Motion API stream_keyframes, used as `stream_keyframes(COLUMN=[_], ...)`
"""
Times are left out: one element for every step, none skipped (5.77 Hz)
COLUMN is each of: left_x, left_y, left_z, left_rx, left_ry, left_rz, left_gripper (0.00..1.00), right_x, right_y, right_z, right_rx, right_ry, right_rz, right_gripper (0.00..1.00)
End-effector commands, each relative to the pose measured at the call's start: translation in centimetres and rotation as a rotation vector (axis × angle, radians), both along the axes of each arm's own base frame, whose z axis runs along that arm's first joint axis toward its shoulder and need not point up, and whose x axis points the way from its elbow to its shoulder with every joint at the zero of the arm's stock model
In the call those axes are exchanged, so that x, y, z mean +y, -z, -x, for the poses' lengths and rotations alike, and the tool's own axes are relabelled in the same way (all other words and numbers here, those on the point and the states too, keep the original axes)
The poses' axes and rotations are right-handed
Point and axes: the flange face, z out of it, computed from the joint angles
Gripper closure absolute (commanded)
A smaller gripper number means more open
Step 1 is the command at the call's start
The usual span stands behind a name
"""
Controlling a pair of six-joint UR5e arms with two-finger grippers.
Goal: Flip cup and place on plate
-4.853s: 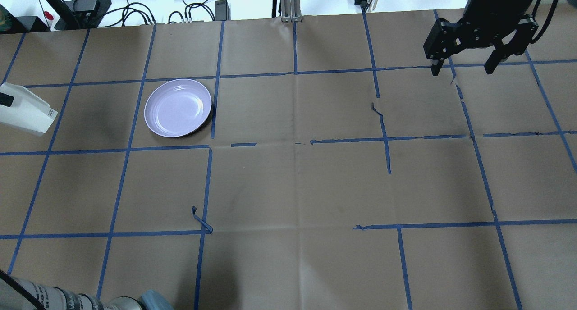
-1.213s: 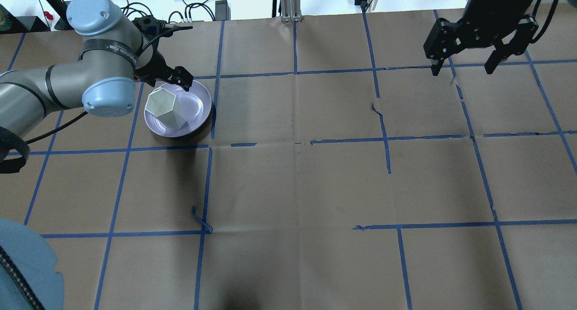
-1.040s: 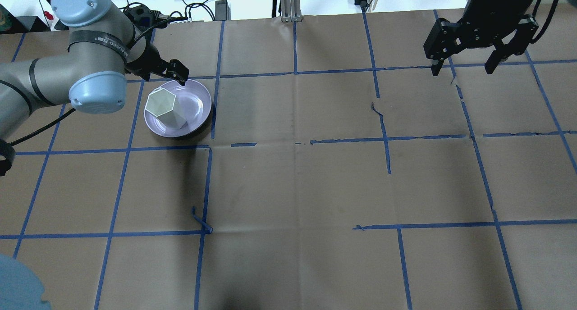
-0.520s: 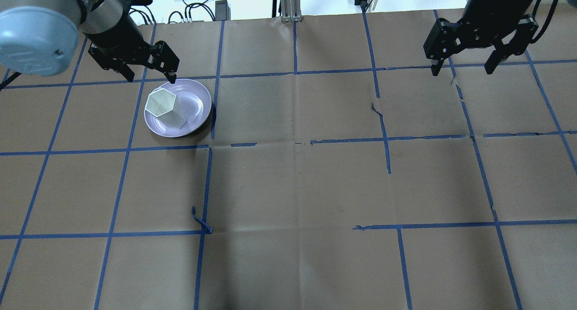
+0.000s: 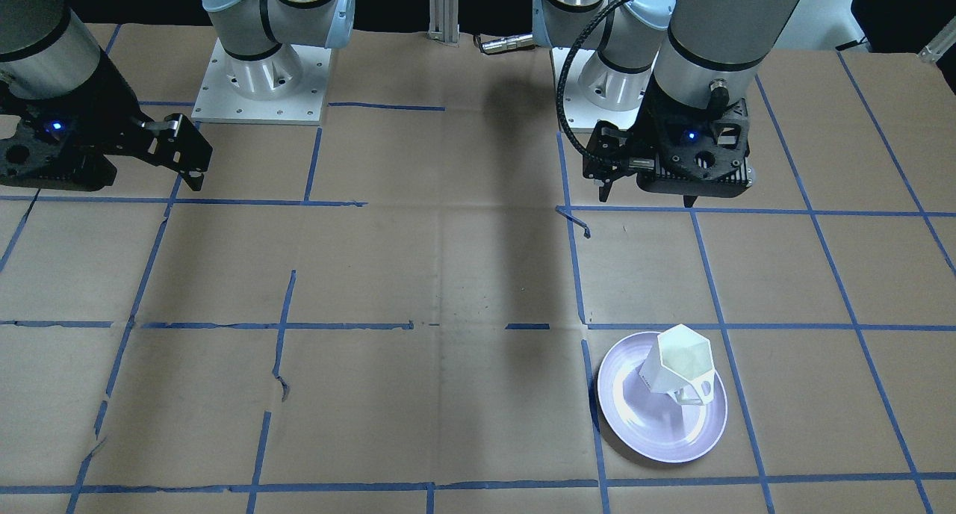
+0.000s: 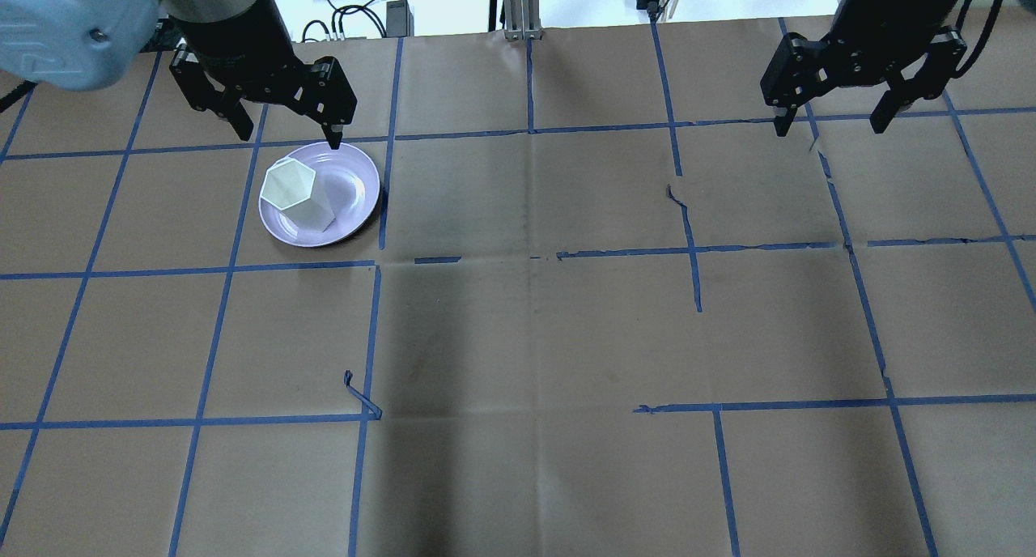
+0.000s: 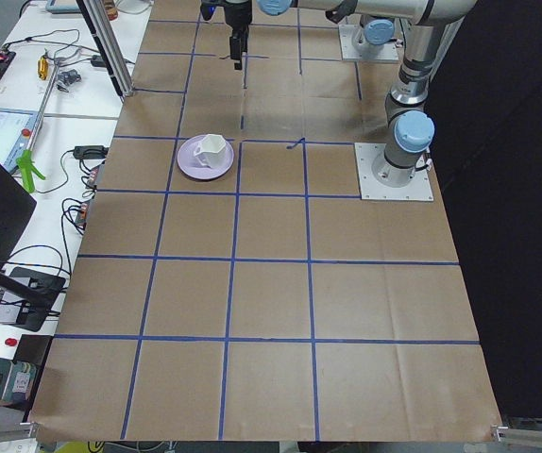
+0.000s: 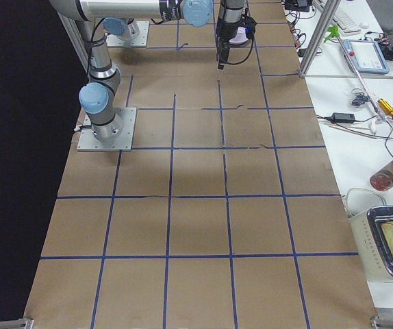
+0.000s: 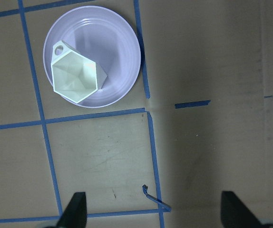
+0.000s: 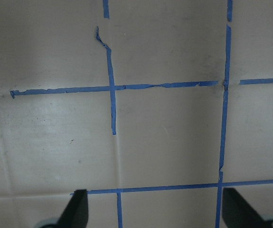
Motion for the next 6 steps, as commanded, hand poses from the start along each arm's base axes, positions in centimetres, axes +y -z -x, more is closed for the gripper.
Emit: stream_keyframes(left_x=[0.23,0.31,0.37,0.38,0.38,0.41], left_y=[0.00,-0.15,-0.23,-0.16,-0.24,-0.24], left_z=[0.33,0.46,0.52,0.46,0.25,0.08], left_rx=[0.004,0.059,0.065,0.059,0.055,0.055], left_ry=[0.001,0.004,0.004,0.004,0.003,0.000], left_rz=[-0.002,-0.003,-0.002,-0.003,-0.002,-0.003], left_gripper=[0.02,0.02,0.02,0.02,0.02,0.02], right_x=[0.00,0.00,0.00,0.00,0.00,0.00], right_y=[0.00,0.00,0.00,0.00,0.00,0.00], right_z=[0.00,0.00,0.00,0.00,0.00,-0.02], right_rx=[0.000,0.000,0.000,0.000,0.000,-0.002], right_ry=[0.000,0.000,0.000,0.000,0.000,0.000], right_rz=[0.000,0.000,0.000,0.000,0.000,0.000], right_gripper=[0.00,0.00,0.00,0.00,0.00,0.00])
